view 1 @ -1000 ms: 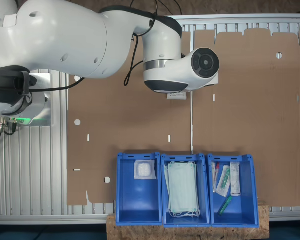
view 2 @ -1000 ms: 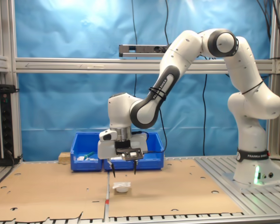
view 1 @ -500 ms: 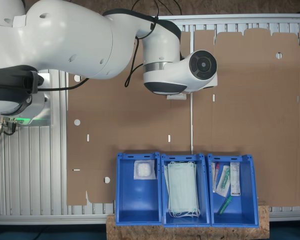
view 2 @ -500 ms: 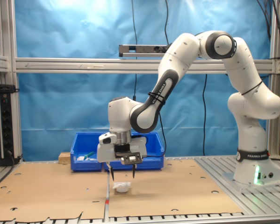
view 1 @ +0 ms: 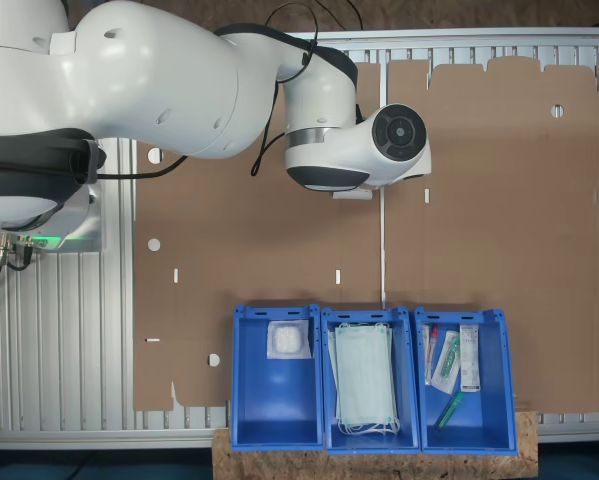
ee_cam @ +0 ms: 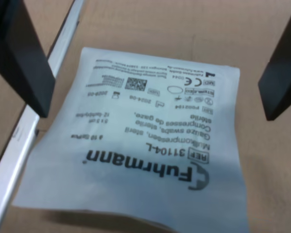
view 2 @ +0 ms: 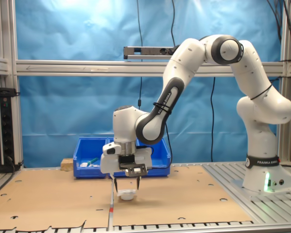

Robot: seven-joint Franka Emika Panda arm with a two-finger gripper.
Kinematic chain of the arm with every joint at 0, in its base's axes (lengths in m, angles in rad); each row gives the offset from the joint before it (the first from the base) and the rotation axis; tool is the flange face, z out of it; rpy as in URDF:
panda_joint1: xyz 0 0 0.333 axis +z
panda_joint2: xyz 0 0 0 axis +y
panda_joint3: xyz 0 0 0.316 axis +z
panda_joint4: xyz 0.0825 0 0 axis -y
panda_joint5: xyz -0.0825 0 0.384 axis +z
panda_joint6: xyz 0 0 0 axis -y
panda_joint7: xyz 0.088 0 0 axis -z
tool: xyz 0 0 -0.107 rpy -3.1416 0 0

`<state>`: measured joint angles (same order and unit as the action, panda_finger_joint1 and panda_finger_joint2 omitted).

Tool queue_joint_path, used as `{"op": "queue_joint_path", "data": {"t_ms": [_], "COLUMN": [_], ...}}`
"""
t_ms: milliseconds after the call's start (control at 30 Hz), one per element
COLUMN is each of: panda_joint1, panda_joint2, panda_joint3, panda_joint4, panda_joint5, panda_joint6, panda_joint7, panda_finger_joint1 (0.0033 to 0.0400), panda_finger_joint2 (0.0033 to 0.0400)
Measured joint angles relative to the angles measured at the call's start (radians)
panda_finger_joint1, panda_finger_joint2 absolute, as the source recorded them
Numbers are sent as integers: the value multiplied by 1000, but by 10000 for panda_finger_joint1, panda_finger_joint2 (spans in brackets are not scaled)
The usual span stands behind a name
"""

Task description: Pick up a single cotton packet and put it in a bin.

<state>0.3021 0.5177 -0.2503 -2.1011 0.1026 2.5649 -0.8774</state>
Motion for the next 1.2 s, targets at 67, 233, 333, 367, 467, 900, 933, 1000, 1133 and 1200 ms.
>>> {"op": "queue_joint_path", "data": {"t_ms": [67,233,333,367,467,900,933,1000,1133,1200], "panda_joint1": [0,0,0,0,0,0,0,0,0,0], "panda_joint2": [4,13,20,22,28,67,71,75,78,79], "panda_joint3": [0,0,0,0,0,0,0,0,0,0], "panda_joint4": [0,1,2,2,2,17,20,24,32,34], "panda_joint5": [0,0,0,0,0,0,0,0,0,0], "panda_joint6": [4,13,19,20,23,29,30,30,32,32], "panda_joint7": [0,0,0,0,0,0,0,0,0,0], "panda_finger_joint1": [400,400,400,400,400,400,400,400,400,400], "panda_finger_joint2": [400,400,400,400,400,400,400,400,400,400]}}
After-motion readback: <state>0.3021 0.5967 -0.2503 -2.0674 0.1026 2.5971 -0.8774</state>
